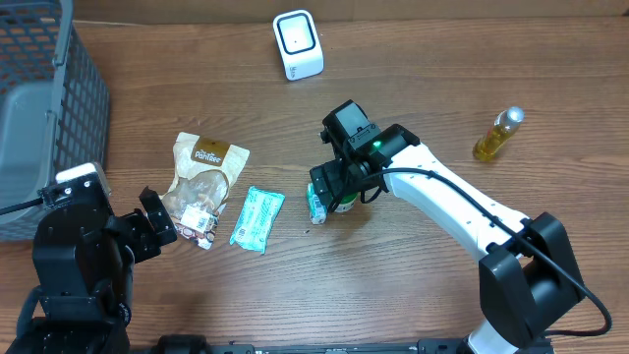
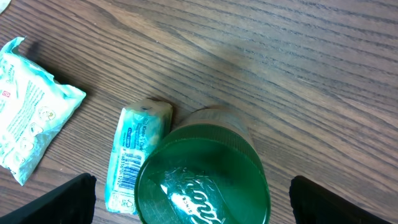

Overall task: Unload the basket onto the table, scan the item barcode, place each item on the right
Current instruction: 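Lower the right gripper around the green-capped jar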

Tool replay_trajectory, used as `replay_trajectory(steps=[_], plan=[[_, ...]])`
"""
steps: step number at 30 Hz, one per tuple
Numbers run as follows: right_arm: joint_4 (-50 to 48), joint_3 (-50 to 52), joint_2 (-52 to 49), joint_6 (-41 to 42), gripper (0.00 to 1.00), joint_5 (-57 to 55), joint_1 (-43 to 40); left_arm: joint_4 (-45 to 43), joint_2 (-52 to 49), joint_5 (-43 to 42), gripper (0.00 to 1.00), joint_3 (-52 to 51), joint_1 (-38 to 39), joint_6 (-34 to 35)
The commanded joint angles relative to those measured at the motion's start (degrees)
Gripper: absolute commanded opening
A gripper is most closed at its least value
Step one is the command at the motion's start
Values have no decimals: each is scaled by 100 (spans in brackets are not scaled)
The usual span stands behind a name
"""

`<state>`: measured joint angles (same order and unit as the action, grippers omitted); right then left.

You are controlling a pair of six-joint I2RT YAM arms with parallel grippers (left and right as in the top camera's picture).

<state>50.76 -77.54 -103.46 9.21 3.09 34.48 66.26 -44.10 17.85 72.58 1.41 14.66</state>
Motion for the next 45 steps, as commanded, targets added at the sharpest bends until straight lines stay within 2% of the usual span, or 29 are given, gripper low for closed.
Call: replay_trajectory(steps=[1, 17, 25, 31, 34, 40, 45], plan=[[-26, 39, -20, -4, 96, 46, -2, -4, 22, 59, 100, 31, -31, 15], [-24, 42, -20, 120, 95, 44, -2, -4, 22, 59, 100, 31, -31, 13], [33, 81, -20, 120, 89, 42, -4, -4, 24, 59, 99, 31, -31, 13], [-483, 496, -20, 120, 88, 15, -4, -4, 22, 57, 100, 31, -31, 15], [-588, 562, -20, 120, 80, -120, -4, -4, 22, 59, 100, 31, -31, 13], [-566, 560, -20, 120, 75, -175, -4, -4, 22, 59, 100, 31, -31, 13], [-560, 560, -20, 319, 65, -306, -11, -4, 22, 59, 99, 31, -31, 15]])
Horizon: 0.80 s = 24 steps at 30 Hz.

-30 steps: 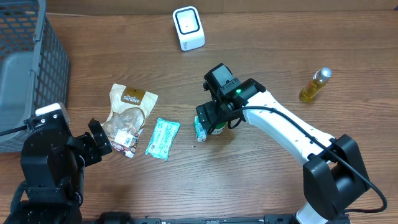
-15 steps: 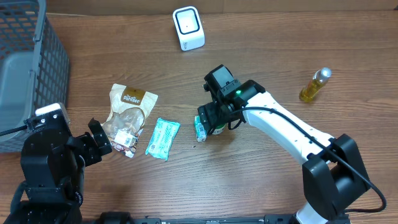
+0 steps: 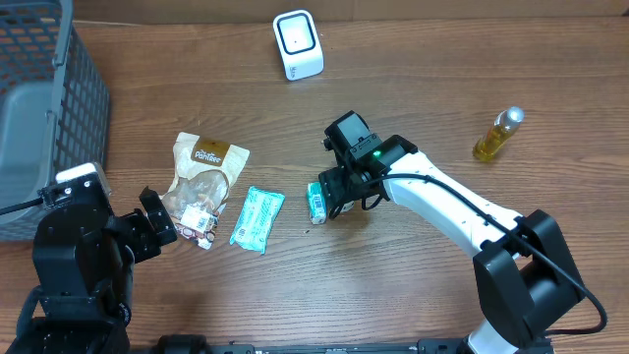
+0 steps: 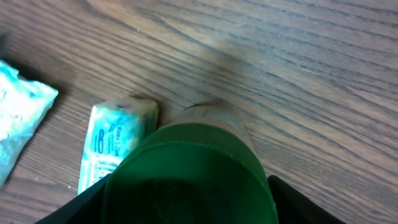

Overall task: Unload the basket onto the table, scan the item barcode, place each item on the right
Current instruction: 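Lower the right gripper around the green-capped jar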

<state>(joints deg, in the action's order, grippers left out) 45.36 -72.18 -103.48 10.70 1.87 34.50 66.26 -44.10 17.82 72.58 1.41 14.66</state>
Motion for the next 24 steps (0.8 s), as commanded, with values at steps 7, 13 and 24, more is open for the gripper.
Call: replay_trajectory(steps=[7, 13, 24], plan=[[31, 24, -17, 452, 63, -708, -13, -4, 22, 61, 100, 31, -31, 15], [79, 11, -13, 680, 63, -1019, -17, -4, 22, 61, 100, 31, -31, 13], [844, -444, -13, 1934, 68, -1725, -28, -4, 22, 61, 100, 31, -31, 15]])
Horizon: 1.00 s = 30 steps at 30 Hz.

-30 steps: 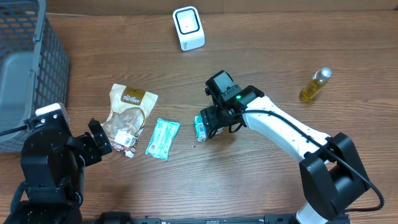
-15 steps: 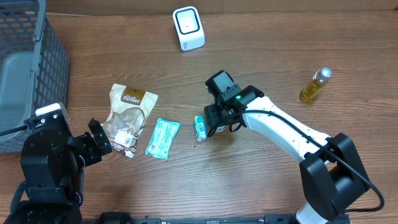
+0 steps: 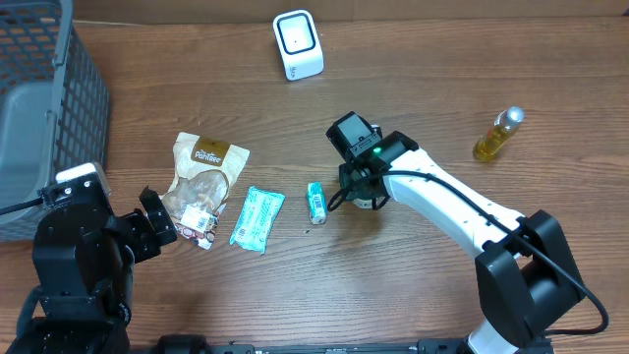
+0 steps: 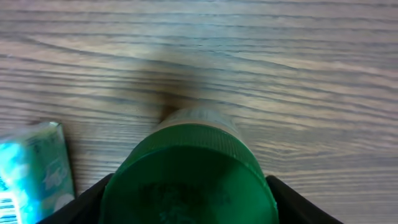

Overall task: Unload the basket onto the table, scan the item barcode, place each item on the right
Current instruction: 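Lower the right gripper around the green-capped jar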

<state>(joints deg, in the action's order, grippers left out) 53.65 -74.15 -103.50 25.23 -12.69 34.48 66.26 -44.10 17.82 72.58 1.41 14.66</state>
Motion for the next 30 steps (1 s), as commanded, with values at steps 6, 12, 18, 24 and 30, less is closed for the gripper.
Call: replay_trajectory(steps=[6, 12, 18, 24, 30], plan=[[52, -247, -11, 542, 69, 83, -127, -7, 22, 61, 100, 31, -31, 13], [52, -247, -11, 542, 70, 319, -238, -4, 22, 61, 100, 31, -31, 15], [26, -247, -13, 542, 100, 334, -243, -4, 22, 61, 100, 31, -31, 15], [15, -243, -13, 546, 90, 341, -243, -4, 22, 61, 99, 31, -31, 15], [223, -243, -13, 988, 82, 494, -243, -4, 22, 61, 100, 31, -31, 15]])
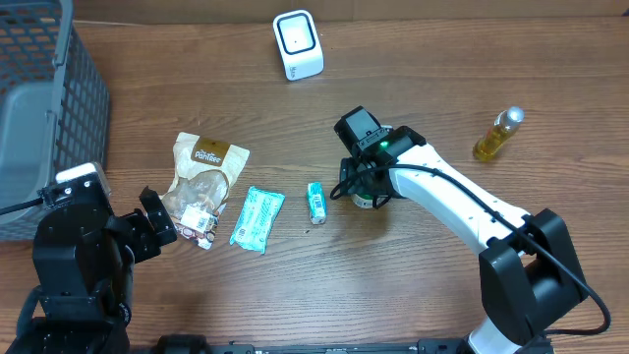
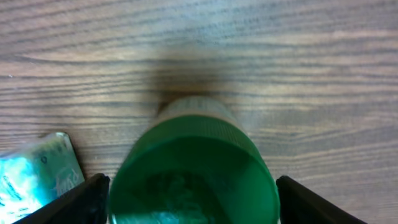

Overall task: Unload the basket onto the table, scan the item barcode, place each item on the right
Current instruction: 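Lower the right gripper around the green-capped jar, then close the right gripper on the green-capped jar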

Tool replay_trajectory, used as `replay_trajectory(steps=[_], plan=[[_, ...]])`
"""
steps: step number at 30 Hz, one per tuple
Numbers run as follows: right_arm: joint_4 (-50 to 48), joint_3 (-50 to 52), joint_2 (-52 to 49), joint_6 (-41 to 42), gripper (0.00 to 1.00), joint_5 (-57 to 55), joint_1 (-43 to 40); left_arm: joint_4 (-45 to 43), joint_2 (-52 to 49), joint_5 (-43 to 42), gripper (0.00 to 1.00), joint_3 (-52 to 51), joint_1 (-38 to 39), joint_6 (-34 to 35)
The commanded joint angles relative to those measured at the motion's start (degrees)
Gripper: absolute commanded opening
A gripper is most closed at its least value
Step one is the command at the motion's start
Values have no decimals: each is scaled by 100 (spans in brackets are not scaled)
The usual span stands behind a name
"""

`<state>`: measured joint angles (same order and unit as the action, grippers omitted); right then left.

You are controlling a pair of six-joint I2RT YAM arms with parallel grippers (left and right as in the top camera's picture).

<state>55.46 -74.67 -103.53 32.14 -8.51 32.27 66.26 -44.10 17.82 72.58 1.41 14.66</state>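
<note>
A white jar with a green lid (image 2: 193,177) stands upright on the table, seen in the overhead view as the jar (image 1: 364,200) under the right arm. My right gripper (image 2: 193,202) is straight above it, open, with a black finger (image 2: 74,202) close on each side of the lid. The white barcode scanner (image 1: 298,44) stands at the back of the table. My left gripper (image 1: 157,218) rests at the front left, apparently open and holding nothing.
A small teal pack (image 1: 315,201) lies just left of the jar. Further left are a teal pouch (image 1: 257,218) and a brown snack bag (image 1: 203,185). A grey basket (image 1: 39,108) sits far left, and a yellow bottle (image 1: 498,134) far right.
The fingers of my right gripper stand a little wider apart beside the green lid than before. The right arm has shifted slightly to the right. The jar stays in place.
My right gripper was open above the jar, which stood against the small teal pack. Then it was shut on the green lid. After that the jar stood further right, apart from the pack, still gripped. Now the fingers have eased off the lid.
</note>
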Motion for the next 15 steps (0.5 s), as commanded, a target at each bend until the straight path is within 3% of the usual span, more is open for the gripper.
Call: replay_trajectory(steps=[1, 15], plan=[[79, -190, -11, 372, 81, 72, -22, -4, 22, 61, 100, 31, -31, 15], [103, -190, -11, 308, 72, 87, -20, -4, 22, 61, 99, 31, -31, 15]])
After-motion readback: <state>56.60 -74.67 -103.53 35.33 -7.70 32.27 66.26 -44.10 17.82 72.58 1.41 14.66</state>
